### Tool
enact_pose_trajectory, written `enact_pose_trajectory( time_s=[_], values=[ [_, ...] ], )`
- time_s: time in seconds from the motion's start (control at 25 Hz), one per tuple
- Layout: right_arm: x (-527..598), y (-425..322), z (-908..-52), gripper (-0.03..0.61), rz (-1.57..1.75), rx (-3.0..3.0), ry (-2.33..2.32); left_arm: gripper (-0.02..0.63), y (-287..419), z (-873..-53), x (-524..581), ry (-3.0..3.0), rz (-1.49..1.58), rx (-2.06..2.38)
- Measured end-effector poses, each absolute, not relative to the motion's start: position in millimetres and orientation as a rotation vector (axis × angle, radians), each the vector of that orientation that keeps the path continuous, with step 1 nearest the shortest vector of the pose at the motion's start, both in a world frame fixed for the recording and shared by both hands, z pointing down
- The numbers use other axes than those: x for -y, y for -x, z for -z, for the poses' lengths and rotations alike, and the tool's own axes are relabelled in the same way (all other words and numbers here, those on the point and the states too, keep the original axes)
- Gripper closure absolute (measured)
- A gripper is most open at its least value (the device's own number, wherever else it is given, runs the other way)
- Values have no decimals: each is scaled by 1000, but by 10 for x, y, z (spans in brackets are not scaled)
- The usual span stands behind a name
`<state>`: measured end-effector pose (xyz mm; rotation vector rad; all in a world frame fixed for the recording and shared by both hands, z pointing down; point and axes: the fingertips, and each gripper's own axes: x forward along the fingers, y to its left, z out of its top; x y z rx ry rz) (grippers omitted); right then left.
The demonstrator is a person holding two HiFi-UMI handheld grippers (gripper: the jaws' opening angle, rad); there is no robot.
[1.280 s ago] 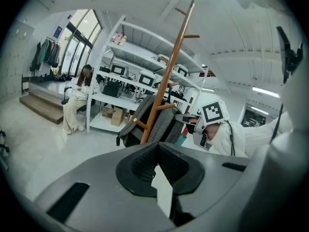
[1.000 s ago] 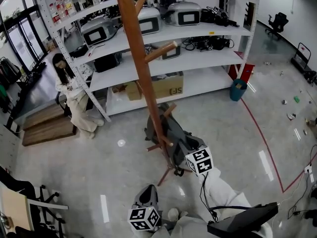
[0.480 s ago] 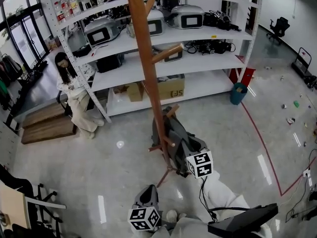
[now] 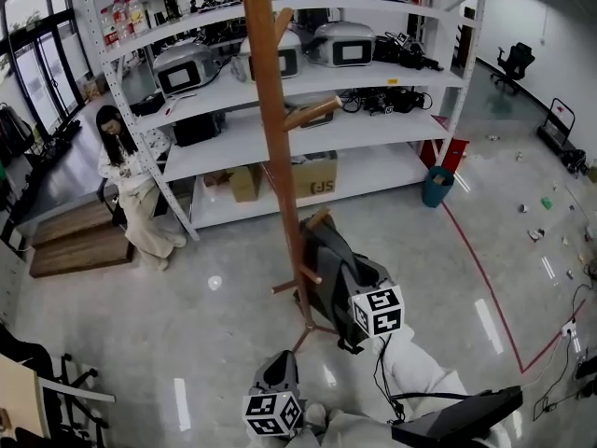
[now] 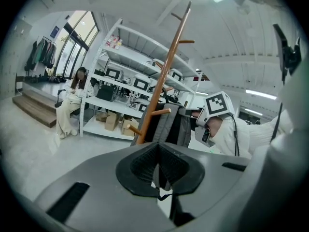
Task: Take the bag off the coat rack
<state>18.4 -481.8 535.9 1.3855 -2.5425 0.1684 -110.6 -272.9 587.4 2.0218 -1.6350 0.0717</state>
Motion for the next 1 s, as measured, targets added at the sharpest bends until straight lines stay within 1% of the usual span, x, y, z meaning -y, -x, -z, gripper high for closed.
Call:
enact_pose_trajectory(
  time_s=[0.2,0.6,1.0],
  values=[
    [4842,-230,-5187,492,-217,2557,-1412,612,1102,-5890,2741,-2023,-71,1626],
    [4872,-321,-4906,492,-209,2598,-1460,612,1085,-5896,2726,-2026,-77,1615],
    [4937,-510,-4769,492,-235,2599,-1535,612,1055,-5875,2752,-2036,-75,1606]
  ],
)
